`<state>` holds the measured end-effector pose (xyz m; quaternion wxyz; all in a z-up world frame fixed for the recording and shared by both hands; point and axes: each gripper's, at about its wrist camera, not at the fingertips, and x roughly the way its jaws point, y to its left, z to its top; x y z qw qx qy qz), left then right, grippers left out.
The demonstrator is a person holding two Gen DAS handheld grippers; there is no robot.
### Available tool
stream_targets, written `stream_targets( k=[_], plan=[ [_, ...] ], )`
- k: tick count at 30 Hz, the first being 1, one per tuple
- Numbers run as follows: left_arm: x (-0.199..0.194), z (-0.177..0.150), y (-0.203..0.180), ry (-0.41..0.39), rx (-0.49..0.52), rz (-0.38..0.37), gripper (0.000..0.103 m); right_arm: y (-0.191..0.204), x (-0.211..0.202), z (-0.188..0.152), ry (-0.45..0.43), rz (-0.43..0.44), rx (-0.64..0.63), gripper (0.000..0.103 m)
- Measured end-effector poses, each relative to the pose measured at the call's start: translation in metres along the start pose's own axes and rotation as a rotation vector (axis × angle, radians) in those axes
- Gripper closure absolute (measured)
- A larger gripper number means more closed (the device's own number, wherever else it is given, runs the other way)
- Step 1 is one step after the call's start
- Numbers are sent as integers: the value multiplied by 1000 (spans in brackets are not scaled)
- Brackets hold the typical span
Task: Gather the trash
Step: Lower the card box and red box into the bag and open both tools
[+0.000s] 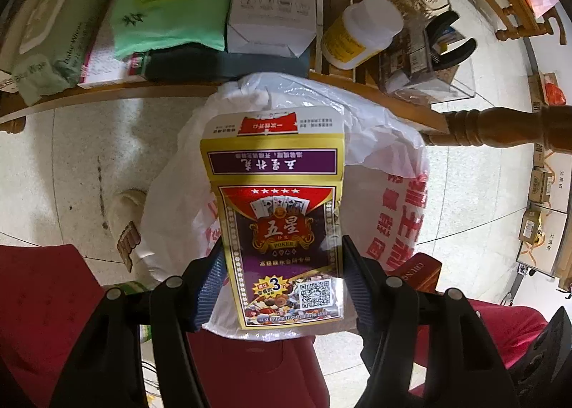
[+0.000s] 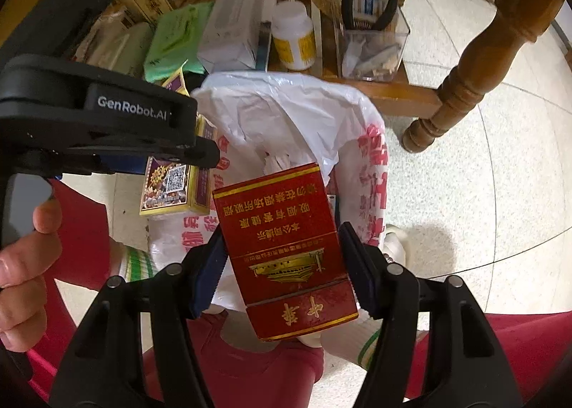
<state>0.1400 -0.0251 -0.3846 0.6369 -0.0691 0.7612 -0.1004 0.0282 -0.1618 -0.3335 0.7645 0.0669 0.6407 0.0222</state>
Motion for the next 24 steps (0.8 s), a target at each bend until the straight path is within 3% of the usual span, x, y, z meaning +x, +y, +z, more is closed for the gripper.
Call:
stream_targets(
  k=[19, 21, 22, 24],
  plan=[
    [37, 21, 6, 67, -35, 37, 42, 4, 51, 8, 84, 33, -2, 41],
    [39, 21, 3, 79, -32, 54, 36, 3, 50, 9, 84, 46, -3, 29],
    [39, 21, 2, 82, -30, 62, 30, 3, 49, 9, 81, 45, -3, 26],
    [41, 21, 3, 85, -26, 77, 30, 5, 48, 9, 75, 42, -10, 26]
  ],
)
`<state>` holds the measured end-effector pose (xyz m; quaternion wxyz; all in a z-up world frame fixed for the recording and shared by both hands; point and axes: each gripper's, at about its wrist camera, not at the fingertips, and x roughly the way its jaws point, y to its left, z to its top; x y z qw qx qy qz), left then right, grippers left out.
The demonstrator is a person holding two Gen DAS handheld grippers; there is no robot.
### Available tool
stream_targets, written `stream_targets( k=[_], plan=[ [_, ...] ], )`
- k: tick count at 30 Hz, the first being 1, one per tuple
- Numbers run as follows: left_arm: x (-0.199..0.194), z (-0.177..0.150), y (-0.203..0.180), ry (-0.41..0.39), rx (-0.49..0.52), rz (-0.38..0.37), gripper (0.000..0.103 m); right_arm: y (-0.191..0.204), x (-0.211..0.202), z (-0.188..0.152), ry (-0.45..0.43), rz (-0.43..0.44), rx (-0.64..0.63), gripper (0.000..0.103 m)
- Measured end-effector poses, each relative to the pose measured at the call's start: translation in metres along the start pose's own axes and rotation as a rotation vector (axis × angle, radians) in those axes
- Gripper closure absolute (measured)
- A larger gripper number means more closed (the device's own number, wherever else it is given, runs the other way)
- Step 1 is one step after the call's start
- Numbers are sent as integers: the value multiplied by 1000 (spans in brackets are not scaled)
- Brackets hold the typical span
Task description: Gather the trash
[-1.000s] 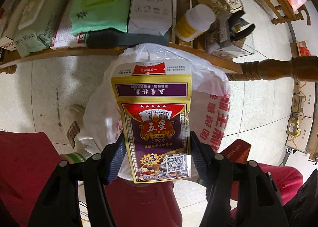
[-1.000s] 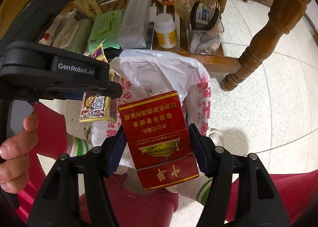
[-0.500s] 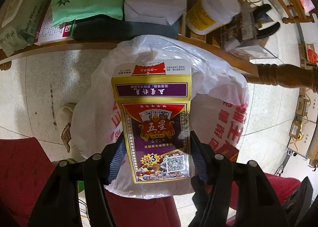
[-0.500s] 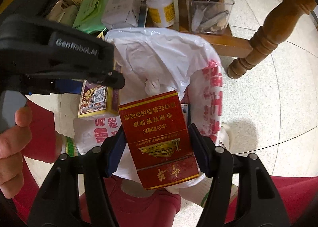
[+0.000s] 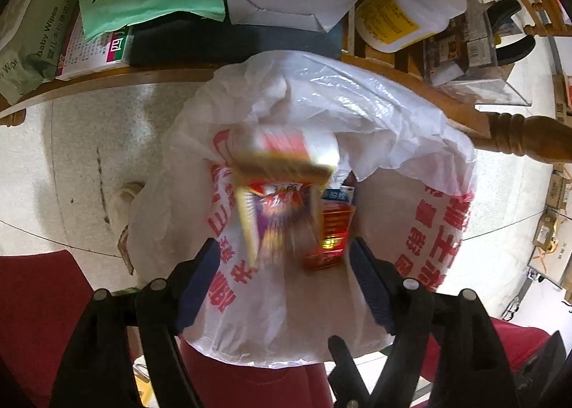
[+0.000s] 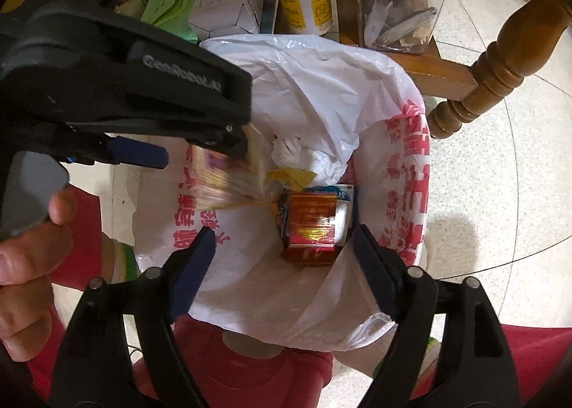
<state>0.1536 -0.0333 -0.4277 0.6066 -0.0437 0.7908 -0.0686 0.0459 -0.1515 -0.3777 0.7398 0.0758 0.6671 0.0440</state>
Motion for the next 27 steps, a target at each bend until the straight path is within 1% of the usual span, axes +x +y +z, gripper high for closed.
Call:
stream_targets(
  k=[10, 16, 21, 22, 24, 25, 27],
  plan=[
    [-3, -1, -4, -2, 2, 25, 28, -2, -5, 2, -3, 11, 17, 26],
    [-14, -4, -3, -26, 11, 44, 27, 2, -15, 1, -24, 2, 10, 26],
    [-26, -12, -1, -64, 28, 67, 25, 5, -30, -4, -49, -4, 4, 25],
    [-28, -14, 0, -70, 31, 70, 24, 6, -33, -5, -54, -5, 3, 25],
    [-36, -21, 3, -95, 40, 79, 23, 7, -40, -8, -66, -14, 0, 19],
    [-39, -25, 4, -105, 44, 85, 21, 9, -44, -9, -77, -19, -1, 18],
    [-49, -34, 6, -140, 54, 104, 19, 10, -56, -12, -95, -36, -2, 14]
  ],
)
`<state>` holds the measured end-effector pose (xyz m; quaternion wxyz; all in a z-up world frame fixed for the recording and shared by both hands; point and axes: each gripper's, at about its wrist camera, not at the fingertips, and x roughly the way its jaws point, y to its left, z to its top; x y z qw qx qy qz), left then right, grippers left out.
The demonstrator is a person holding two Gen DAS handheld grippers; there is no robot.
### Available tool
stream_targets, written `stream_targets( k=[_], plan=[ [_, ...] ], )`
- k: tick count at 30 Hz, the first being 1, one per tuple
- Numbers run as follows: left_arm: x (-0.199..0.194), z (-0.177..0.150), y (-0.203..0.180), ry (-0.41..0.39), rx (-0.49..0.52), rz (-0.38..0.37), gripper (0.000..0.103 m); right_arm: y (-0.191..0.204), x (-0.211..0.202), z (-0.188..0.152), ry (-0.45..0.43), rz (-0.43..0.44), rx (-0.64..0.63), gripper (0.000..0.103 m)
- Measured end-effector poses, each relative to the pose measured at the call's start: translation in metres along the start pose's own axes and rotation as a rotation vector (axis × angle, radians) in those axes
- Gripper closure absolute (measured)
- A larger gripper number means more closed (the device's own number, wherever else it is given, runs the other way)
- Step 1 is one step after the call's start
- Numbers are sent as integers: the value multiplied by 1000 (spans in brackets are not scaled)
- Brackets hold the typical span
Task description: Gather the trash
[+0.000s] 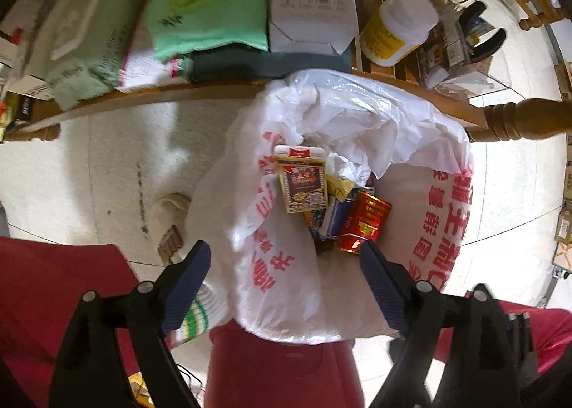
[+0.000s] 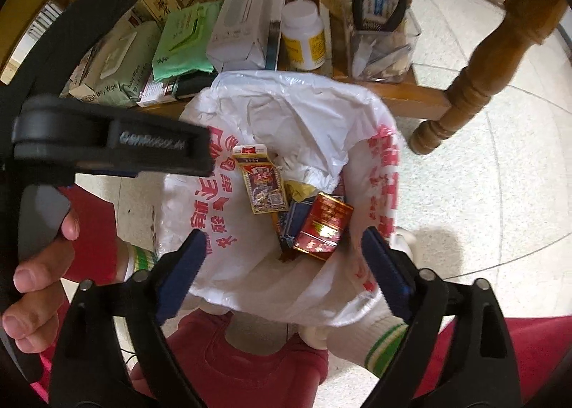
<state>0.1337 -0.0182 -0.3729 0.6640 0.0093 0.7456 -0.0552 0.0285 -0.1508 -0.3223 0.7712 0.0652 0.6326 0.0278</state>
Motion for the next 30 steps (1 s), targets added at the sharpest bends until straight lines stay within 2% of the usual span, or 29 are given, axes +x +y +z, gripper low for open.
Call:
stream_targets(
  k=[7, 12, 17, 26, 30],
  plan=[
    [-41, -28, 7, -104, 33, 33, 18, -3, -53, -5, -88, -57, 18, 9],
    [-78, -52, 11, -208, 37, 45, 18, -4, -100, -13, -219, -111, 19, 8],
    [-122, -77, 12, -343, 40, 46, 18, -7, -145, -15, -338, -85, 63, 7],
    [-206, -120, 4, -582, 65, 31, 17, 11, -215, -29, -506, -82, 46, 7],
    [-242, -142, -5, -699, 85, 35, 16, 16, -256, -41, -610, -77, 54, 7]
  ],
)
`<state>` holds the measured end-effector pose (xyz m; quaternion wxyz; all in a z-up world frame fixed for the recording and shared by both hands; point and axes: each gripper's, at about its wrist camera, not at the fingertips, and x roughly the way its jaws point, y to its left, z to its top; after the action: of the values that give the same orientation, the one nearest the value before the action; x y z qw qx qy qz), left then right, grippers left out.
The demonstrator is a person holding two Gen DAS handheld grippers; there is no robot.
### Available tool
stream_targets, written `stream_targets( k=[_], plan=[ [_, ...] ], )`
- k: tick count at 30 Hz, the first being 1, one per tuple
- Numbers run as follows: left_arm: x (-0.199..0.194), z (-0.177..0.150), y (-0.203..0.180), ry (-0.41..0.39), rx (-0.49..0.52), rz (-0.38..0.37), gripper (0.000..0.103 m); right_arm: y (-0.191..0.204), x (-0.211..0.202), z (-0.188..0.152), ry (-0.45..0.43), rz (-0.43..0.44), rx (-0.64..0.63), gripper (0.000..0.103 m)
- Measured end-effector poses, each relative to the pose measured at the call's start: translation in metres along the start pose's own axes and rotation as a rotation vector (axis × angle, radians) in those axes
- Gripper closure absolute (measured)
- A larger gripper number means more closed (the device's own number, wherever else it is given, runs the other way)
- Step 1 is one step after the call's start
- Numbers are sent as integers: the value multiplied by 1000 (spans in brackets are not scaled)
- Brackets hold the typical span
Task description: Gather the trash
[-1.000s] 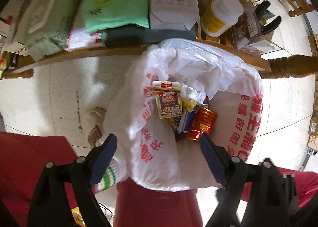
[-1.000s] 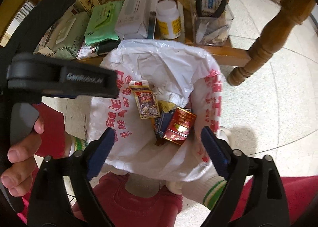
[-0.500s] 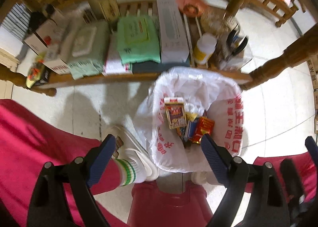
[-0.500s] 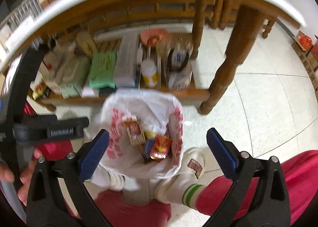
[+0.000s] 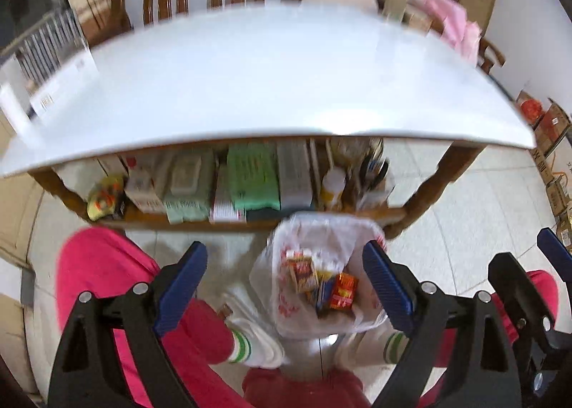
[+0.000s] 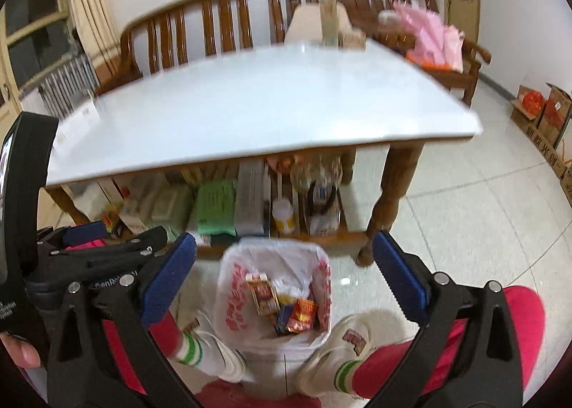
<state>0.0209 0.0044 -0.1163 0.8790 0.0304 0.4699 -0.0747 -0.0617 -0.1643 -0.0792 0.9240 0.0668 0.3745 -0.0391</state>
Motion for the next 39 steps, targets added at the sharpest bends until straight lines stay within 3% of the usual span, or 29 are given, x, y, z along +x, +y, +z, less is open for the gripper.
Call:
stream_targets(
  k=[8, 11, 15, 24, 39],
  plan=[
    [-93, 15, -8, -275, 13, 15, 8, 3, -74, 26, -204, -2, 21, 7],
    [-121, 18, -8, -339, 6, 2, 8, 9, -105, 32, -307, -45, 4, 7],
    [-146, 19, -6, -395, -20, -5, 8, 13, -136, 37, -380, -66, -11, 7],
    [-187, 14, -5, -481, -33, 18, 8, 19, -173, 41, -432, -77, -32, 7],
    [-204, 12, -1, -498, -38, 30, 8, 26, -187, 41, -452, -94, -56, 7]
  ],
)
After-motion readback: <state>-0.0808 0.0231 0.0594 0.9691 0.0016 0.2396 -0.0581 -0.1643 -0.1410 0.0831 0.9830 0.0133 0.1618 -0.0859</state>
